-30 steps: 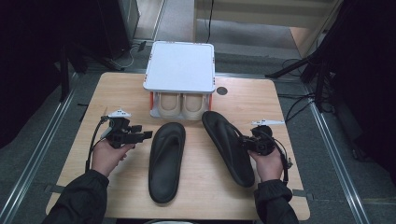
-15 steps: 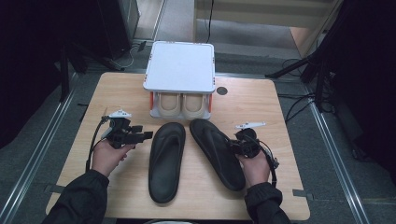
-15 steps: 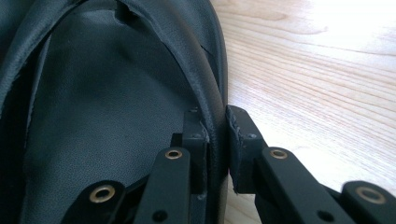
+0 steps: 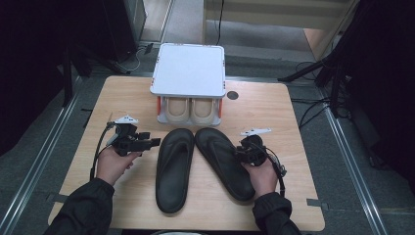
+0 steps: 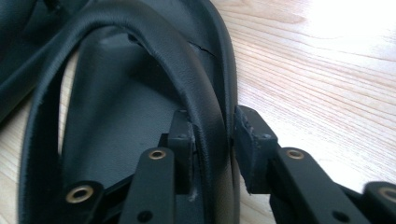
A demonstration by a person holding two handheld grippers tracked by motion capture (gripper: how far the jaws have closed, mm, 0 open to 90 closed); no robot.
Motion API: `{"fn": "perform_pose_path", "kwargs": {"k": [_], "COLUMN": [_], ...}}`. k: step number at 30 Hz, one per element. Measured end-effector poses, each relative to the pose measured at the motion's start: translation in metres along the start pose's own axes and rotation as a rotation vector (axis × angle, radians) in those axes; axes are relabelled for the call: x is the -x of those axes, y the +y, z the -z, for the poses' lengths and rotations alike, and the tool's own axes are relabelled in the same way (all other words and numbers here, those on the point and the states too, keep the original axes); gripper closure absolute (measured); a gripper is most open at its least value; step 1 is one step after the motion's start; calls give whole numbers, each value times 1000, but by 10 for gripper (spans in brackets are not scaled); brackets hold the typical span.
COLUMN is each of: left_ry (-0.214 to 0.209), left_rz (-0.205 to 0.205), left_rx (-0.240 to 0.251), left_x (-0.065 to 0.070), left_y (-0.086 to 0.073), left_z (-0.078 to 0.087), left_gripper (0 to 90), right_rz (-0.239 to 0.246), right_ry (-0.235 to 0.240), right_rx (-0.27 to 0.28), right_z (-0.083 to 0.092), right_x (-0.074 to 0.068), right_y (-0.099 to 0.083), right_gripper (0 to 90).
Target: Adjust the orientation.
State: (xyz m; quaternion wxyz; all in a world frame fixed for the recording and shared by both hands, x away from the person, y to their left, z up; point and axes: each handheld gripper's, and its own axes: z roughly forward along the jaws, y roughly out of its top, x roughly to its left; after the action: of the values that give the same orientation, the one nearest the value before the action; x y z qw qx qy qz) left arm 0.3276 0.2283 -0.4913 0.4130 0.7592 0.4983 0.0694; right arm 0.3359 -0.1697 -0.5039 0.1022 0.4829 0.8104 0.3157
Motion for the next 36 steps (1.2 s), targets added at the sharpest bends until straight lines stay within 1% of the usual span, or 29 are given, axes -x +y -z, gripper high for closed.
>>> {"fn": "perform_pose_path", "kwargs": {"k": [3, 5, 6, 7, 8, 9, 10, 13, 14, 16, 17, 19, 21, 22, 24, 26, 28, 30, 33, 34, 36], "left_ry": [5, 8, 11, 16, 5, 0, -6, -13, -6, -17, -14, -21, -22, -21, -24, -22, -22, -23, -26, -22, -27], "left_rz": [-4, -5, -7, -2, 5, 11, 8, 1, 2, 14, 12, 8, -5, -12, -14, -17, -18, -20, -17, -23, -26], "left_rx": [-1, -11, -17, -18, -31, -34, -42, -39, -40, -47, -48, -66, -85, -99, -122, -138, -147, -162, -180, -185, -198], "left_x": [0, -1, -1, 0, -1, 0, 0, 1, -1, -4, -5, -5, -4, -3, -3, -3, -3, -4, -4, -4, -2], "left_y": [0, 0, 0, 0, 0, 0, 0, 0, 0, 0, 0, -1, -2, -3, -5, -6, -7, -8, -9, -9, -10], "left_z": [0, 1, 1, 1, 2, 2, 3, 4, 5, 6, 6, 5, 1, -2, -7, -12, -14, -16, -19, -20, -22], "left_gripper": [410, 427, 442, 467, 491, 523, 556, 614, 640, 713, 761, 820, 870, 880, 890, 889, 889, 888, 890, 889, 890], "right_rz": [-2, -18, -18, -8, 1, 1, 7, -4, -10, -12, -15, -16, -22, -17, -17, -23, -16, -21, -14, -9, -7], "right_ry": [11, 45, 49, 49, 51, 63, 76, 105, 112, 133, 141, 143, 138, 132, 120, 112, 101, 103, 107, 105, 97], "right_rx": [1, 16, 21, 33, 45, 60, 73, 94, 97, 101, 102, 106, 101, 97, 86, 63, 45, 37, 30, 31, 30], "right_z": [1, 3, 4, 7, 10, 14, 17, 26, 29, 35, 38, 42, 43, 42, 38, 33, 27, 24, 21, 20, 20], "right_x": [0, 2, 2, 2, 2, 2, 3, 6, 7, 10, 12, 15, 19, 21, 25, 28, 29, 29, 27, 26, 25], "right_y": [-1, -1, -1, -1, -1, -1, -2, -5, -7, -10, -11, -13, -14, -14, -14, -15, -16, -16, -16, -16, -15], "right_gripper": [651, 608, 603, 597, 592, 600, 609, 662, 697, 790, 835, 900, 900, 900, 900, 900, 900, 900, 898, 899, 900]}}
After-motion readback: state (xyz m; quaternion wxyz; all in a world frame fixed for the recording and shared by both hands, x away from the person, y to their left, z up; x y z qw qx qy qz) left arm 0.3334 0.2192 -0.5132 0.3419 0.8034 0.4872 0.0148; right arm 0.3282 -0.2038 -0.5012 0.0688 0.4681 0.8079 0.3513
